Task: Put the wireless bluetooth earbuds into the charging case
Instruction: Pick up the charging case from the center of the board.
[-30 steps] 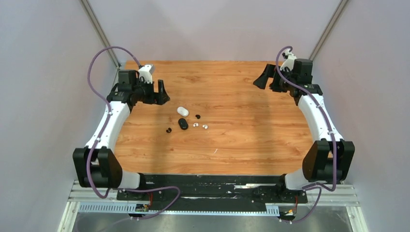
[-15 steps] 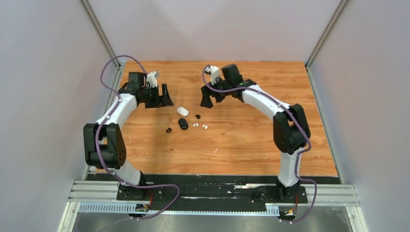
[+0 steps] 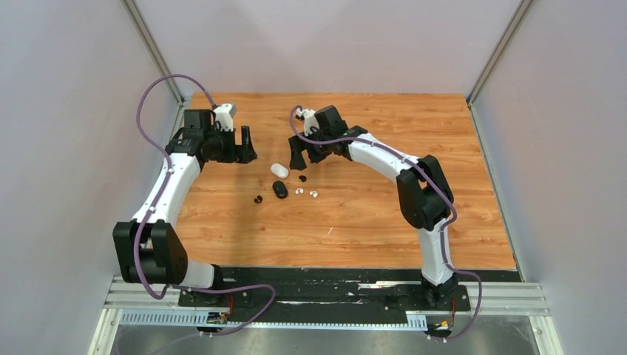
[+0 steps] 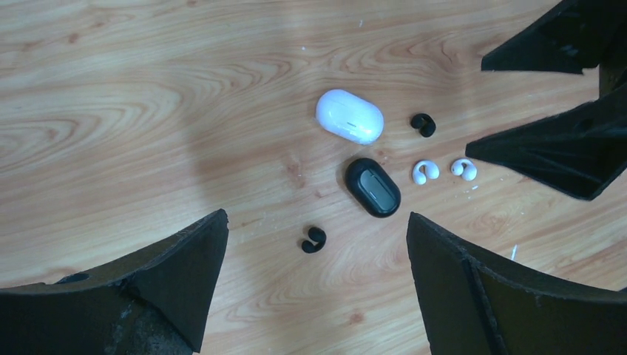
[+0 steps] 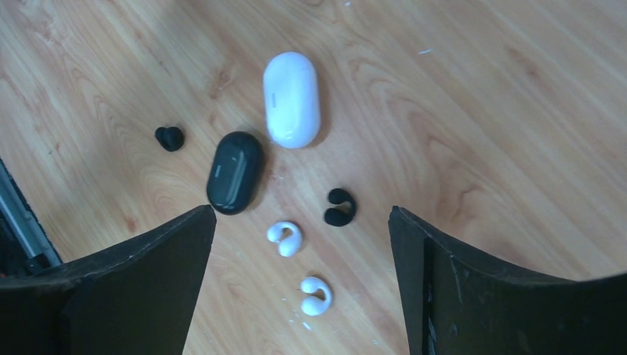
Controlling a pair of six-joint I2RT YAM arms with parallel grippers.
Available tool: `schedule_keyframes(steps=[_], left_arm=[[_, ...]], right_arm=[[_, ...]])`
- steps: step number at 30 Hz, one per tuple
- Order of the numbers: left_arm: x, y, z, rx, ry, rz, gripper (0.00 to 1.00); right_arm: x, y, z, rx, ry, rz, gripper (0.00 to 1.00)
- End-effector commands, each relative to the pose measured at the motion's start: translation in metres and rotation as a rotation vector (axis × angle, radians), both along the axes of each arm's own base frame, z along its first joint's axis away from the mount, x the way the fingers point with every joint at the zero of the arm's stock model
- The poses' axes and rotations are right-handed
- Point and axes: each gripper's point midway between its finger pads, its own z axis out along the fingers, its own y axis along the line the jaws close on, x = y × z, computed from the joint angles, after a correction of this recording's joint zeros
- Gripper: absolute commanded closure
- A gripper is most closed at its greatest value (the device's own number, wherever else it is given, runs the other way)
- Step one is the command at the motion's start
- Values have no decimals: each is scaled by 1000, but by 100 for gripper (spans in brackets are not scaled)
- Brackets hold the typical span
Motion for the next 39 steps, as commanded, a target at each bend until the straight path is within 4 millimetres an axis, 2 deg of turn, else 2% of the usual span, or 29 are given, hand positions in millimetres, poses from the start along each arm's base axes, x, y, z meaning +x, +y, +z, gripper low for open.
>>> schedule_keyframes(steps=[1, 9, 15, 25, 30, 39], left_arm=[[-11, 10, 5, 53, -17, 15, 3], [-11, 3, -9, 0, 24, 24, 3], [-8, 7, -10, 4, 33, 64, 2], [-5, 37, -6, 21, 13, 205, 1], [-6, 42, -3, 11, -3, 224, 1], [-9, 44, 1, -1, -29, 230, 1]], right_arm=[[-18, 23, -3, -6, 57, -55, 14], [-48, 40, -28, -131, -6, -53, 19], [-44, 46, -42, -236, -106, -133, 22], [-55, 61, -58, -252, -94, -134, 30], [-57, 65, -67, -268, -94, -122, 36], [-62, 74, -69, -280, -130, -91, 40]])
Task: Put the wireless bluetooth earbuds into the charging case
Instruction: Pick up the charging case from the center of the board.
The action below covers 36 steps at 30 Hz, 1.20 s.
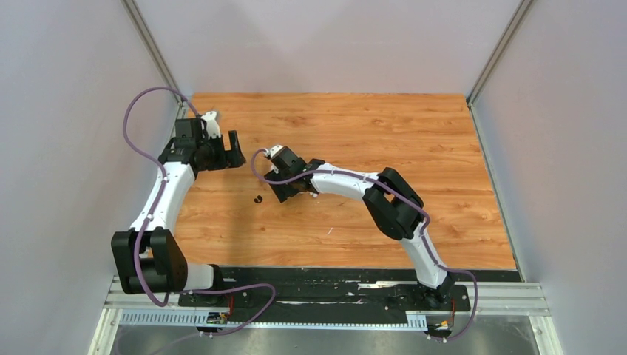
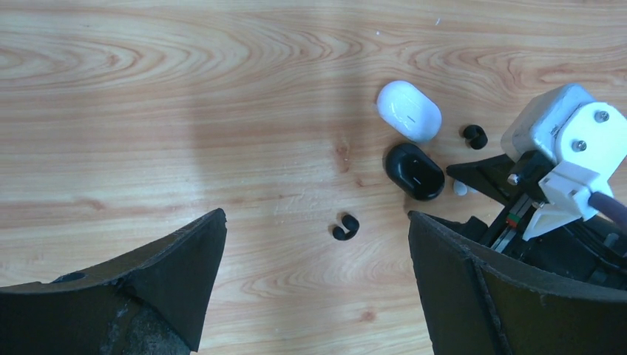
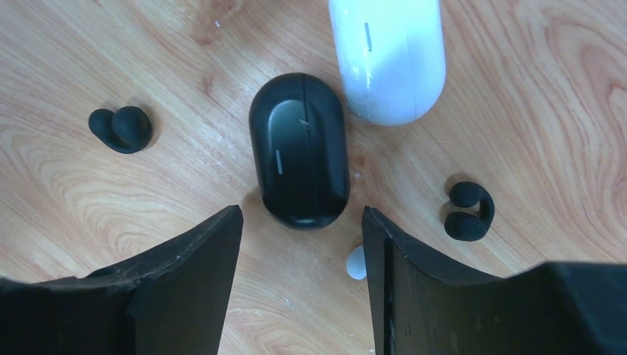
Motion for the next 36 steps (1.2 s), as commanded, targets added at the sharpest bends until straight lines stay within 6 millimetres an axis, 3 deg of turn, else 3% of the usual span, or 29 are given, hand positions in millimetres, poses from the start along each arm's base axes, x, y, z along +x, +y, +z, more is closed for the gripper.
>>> schedule_keyframes(steps=[1, 19, 22, 25, 29, 33, 36], left_arm=[[4, 1, 15, -19, -66, 14, 1], [4, 3, 14, -15, -69, 16, 1], [5, 4, 12, -11, -64, 15, 1], [9, 5, 8, -9, -57, 13, 1], [20, -1, -2, -47, -66, -1, 4], [38, -34, 8, -196, -207, -134, 6], [45, -69, 26, -361, -283, -309, 7]], right_arm=[[7, 18, 14, 29, -68, 24, 42], [21, 23, -3, -21, -187, 156, 51], [20, 23, -7, -27, -190, 180, 56], [17, 20, -5, -29, -202, 199, 72], [12, 7, 17, -7, -255, 239, 98], [15, -12, 74, 20, -421, 347, 100], [26, -28, 96, 25, -451, 397, 100]])
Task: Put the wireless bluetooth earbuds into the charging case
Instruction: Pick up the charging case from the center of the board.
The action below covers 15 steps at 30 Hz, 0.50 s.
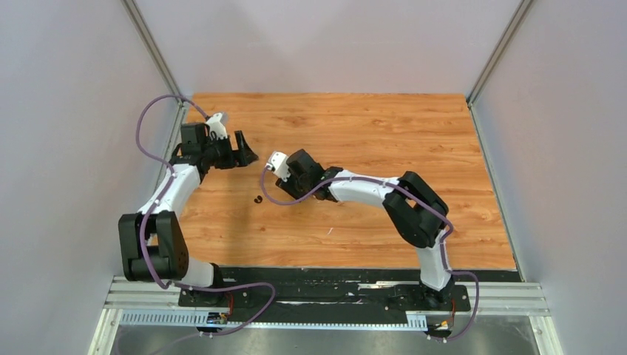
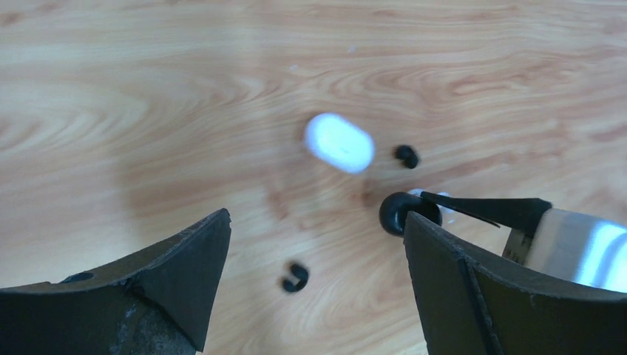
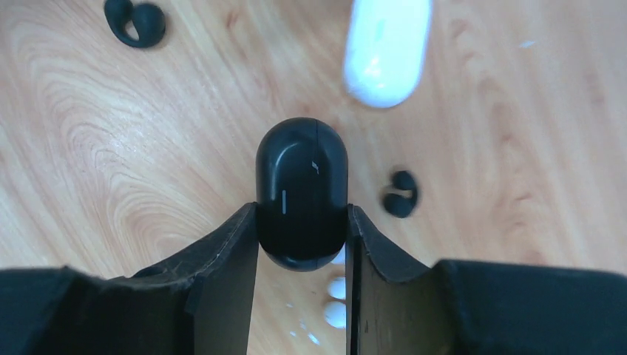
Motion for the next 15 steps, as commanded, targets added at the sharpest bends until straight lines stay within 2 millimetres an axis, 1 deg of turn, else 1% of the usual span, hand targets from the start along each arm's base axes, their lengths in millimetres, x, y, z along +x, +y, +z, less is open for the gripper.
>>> schedule_keyframes(steps=[1, 2, 3, 4, 5, 6, 7, 8, 9, 10, 11, 12, 15], left_arm=[[19, -56, 48, -261, -212, -277, 7], [23, -61, 53, -276, -253, -311, 8], [15, -74, 53, -315, -250, -367, 9], [17, -79, 61, -317, -306, -400, 9], [11, -86, 57, -340, -303, -429, 9], [9, -100, 63, -346, -344, -480, 9], [4, -107, 60, -382, -326, -503, 10], [3, -116, 65, -394, -362, -537, 11], [-1, -122, 67, -435, -344, -558, 12], [-3, -130, 74, -443, -384, -594, 13], [-4, -135, 76, -459, -380, -610, 15], [-6, -142, 82, -458, -400, -635, 15], [-5, -153, 90, -459, -416, -669, 15]], right_arm=[[35, -9, 88, 105, -190, 103, 100], [41, -15, 93, 112, -197, 95, 100], [46, -22, 99, 122, -198, 83, 100], [54, -30, 108, 144, -200, 64, 100], [58, -34, 117, 170, -195, 62, 100], [67, -44, 126, 178, -196, 50, 100], [73, -49, 135, 181, -205, 49, 100], [77, -55, 143, 185, -214, 52, 100], [79, -58, 154, 202, -222, 63, 100], [81, -62, 162, 218, -221, 67, 100], [82, -65, 172, 238, -219, 68, 100], [82, -66, 180, 257, -211, 75, 100], [81, -62, 201, 277, -218, 138, 100]])
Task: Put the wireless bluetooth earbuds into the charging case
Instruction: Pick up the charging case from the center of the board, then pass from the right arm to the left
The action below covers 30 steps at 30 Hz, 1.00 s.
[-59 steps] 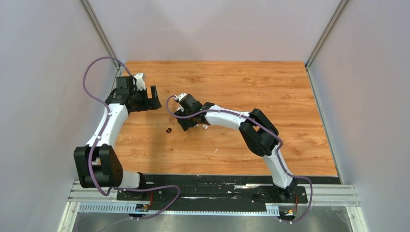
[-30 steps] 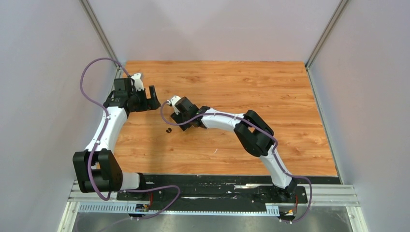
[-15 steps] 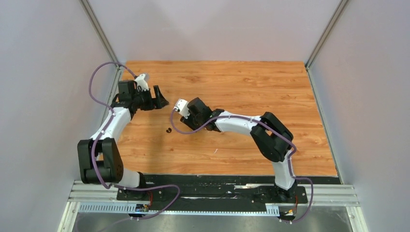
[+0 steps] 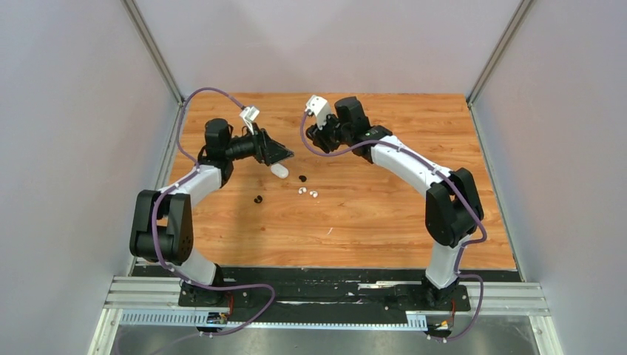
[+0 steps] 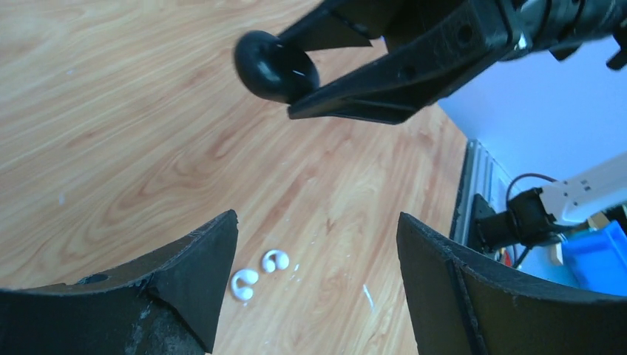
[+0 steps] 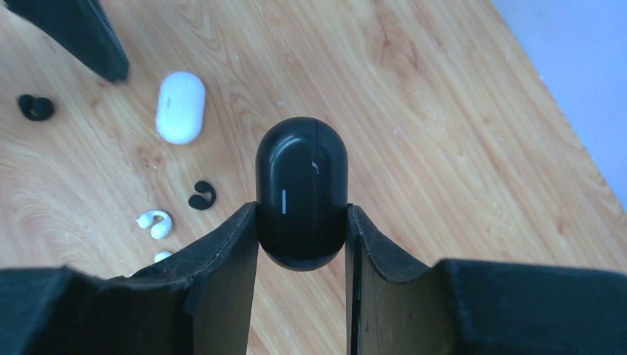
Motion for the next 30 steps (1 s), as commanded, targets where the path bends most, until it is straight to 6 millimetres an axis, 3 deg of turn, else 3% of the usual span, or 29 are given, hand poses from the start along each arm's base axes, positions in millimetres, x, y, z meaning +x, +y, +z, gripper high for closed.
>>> schedule_keyframes(steps=[1, 5, 9, 18, 27, 30], left_arm=[[0, -19, 46, -63, -149, -99, 15], [12, -21, 52, -64, -117, -102, 16], [15, -24, 57, -95, -66, -118, 20], [7, -32, 82, -244, -22, -222, 30], [6, -34, 79, -268, 61, -243, 56], [6, -34, 78, -270, 77, -249, 58]], right_arm=[[-17, 24, 74, 100, -78, 169, 100], [-24, 37, 99, 159, -60, 227, 100], [-27, 45, 105, 144, -83, 259, 100], [-43, 48, 87, 43, -136, 318, 100], [-42, 52, 89, 31, -166, 316, 100], [-44, 54, 86, 15, -176, 323, 100]])
